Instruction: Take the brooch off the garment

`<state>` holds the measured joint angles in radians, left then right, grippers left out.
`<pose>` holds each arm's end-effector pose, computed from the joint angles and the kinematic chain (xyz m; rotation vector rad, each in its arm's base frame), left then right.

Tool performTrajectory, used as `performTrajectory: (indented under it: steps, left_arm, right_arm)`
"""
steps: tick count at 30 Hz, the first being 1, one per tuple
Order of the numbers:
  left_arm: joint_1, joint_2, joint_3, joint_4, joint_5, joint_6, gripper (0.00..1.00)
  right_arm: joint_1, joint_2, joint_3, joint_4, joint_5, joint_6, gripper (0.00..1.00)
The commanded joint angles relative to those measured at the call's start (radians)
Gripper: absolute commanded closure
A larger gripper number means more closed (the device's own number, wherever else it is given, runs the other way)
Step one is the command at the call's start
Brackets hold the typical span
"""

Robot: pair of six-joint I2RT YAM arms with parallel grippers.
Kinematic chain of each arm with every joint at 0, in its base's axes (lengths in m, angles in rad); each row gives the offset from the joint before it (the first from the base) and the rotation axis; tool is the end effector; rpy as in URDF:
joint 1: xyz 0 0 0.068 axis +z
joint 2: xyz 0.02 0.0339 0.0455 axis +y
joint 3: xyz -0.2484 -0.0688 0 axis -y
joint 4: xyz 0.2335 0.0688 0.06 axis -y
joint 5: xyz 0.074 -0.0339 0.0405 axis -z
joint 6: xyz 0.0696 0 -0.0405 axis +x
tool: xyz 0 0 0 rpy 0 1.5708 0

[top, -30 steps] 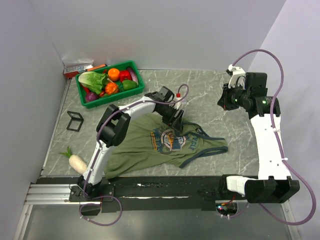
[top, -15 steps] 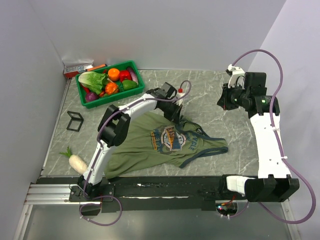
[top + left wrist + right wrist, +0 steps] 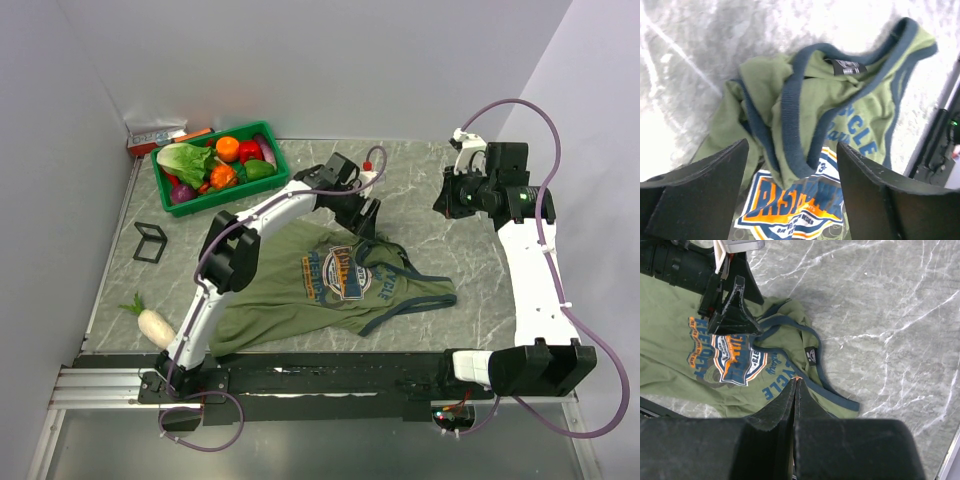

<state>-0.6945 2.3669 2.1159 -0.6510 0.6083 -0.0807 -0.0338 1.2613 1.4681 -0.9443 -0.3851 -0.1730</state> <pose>0.3740 -0.3633 0.1845 1.0325 2.3400 -1.0728 0.2638 0.0172 0.3636 -0.3512 2.2378 0.3346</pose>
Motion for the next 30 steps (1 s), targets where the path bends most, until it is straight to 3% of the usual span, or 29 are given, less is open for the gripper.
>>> performTrajectory:
  steps: [1,7,10,13,20,27,29,30]
  left_arm:
    - [0.015,-0.075,-0.009,0.016,-0.080,0.009,0.22]
    - [0.043,-0.281,-0.302,0.113,-0.047,0.009,0.23]
    - [0.038,-0.258,-0.303,0.045,0.016,-0.028,0.29]
    - [0.004,-0.261,-0.338,0.079,-0.018,-0.048,0.27]
    - [-0.026,-0.138,-0.232,0.054,-0.094,-0.073,0.23]
    - [-0.042,-0.058,-0.169,0.042,-0.105,-0.048,0.35]
    - [-0.045,-0.054,-0.163,0.040,-0.091,-0.044,0.42]
    - [-0.048,-0.054,-0.157,0.040,-0.088,-0.042,0.52]
  right_arm:
    - [-0.009,0.001,0.032,0.016,0.005,0.003,1.00]
    - [-0.011,-0.002,0.015,0.021,-0.006,0.009,1.00]
    - [-0.011,0.004,0.018,0.025,-0.009,0.010,1.00]
    - [-0.011,0.018,0.027,0.027,-0.015,0.012,1.00]
    - [-0.012,0.035,0.049,0.022,-0.015,0.007,1.00]
    - [-0.011,0.013,0.014,0.029,-0.009,0.009,1.00]
    - [-0.012,0.012,0.009,0.029,-0.009,0.009,1.00]
    - [-0.012,0.010,0.009,0.029,-0.008,0.009,1.00]
